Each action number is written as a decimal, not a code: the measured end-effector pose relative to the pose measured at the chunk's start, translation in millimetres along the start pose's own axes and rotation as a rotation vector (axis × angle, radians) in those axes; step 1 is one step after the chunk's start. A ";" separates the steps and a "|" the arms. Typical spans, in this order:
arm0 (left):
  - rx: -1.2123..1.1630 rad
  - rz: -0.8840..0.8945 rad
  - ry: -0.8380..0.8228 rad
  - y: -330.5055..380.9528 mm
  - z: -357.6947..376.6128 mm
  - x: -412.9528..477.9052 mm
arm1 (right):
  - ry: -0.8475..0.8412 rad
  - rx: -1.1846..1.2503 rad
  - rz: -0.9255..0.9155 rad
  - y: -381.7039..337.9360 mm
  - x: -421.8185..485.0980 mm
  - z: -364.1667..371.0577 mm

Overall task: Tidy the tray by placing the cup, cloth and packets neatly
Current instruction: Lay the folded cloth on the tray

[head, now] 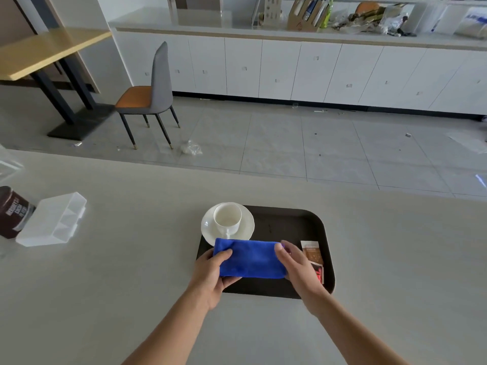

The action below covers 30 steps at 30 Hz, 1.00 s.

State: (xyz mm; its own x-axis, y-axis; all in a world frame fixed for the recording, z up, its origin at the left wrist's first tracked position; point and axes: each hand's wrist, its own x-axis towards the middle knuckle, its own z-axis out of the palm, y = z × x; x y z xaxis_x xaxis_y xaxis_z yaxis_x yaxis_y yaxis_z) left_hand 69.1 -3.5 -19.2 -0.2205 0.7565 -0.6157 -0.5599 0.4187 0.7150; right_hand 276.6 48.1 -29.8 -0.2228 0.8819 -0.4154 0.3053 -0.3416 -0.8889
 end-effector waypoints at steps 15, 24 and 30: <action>1.096 0.490 0.401 -8.8 -35.0 1.9 | 0.087 -0.557 -0.099 15.2 18.5 37.9; 1.075 0.541 0.456 -10.3 -53.6 -1.7 | 0.074 -0.479 -0.136 20.5 28.7 34.7; 1.040 0.540 0.477 -11.1 -56.9 -0.9 | 0.018 -0.564 -0.138 24.8 26.5 34.1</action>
State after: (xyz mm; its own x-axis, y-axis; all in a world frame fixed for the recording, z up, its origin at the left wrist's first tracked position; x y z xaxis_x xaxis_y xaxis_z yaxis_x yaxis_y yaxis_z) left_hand 30.1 -37.4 -45.5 -0.6109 0.7888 -0.0679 0.5338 0.4738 0.7004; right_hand 246.6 52.0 -69.5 -0.2812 0.9132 -0.2949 0.7220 -0.0011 -0.6919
